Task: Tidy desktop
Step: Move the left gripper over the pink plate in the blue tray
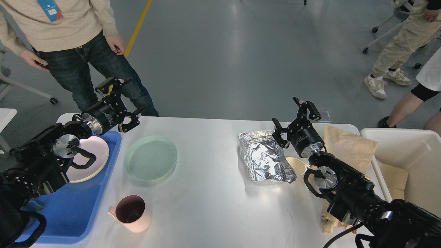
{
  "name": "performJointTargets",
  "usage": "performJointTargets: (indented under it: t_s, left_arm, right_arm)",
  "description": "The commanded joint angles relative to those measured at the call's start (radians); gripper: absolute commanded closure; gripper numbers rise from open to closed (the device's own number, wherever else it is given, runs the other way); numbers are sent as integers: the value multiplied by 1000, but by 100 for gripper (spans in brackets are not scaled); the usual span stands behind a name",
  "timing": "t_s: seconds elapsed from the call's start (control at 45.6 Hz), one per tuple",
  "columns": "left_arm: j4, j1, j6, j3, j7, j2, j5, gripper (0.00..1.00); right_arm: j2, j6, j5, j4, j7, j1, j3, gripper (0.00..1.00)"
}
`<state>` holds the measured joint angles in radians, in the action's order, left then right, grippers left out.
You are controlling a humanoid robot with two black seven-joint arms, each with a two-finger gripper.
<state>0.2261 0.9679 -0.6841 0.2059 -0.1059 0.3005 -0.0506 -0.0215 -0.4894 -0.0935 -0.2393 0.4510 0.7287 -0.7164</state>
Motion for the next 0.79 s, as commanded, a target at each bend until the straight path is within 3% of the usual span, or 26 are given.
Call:
performJointTargets:
  t_s: [0.0,0.241,0.438,0.548,0.658,0.767]
  left_arm:
    - [-4,70,3,-255,2,6,2,0]
    - [-5,172,-8,-531,0,22,3,0]
    - [7,213,-21,-948,-11,15,100,0]
    - [38,264,-104,-1079,-5,-17,127,0]
    - [96,324,-270,-1158,-3,-37,159,0]
    - [173,402,-276,-1250,-9,-37,244,0]
  right_arm:
    - [0,0,0,-2,0,0,0,0]
    - [0,0,0,0,0,0,0,0]
    - [0,0,0,0,0,0,0,0]
    - [0,0,0,0,0,0,0,0]
    - [0,0,0,0,0,0,0,0]
    - [0,0,0,0,0,0,0,0]
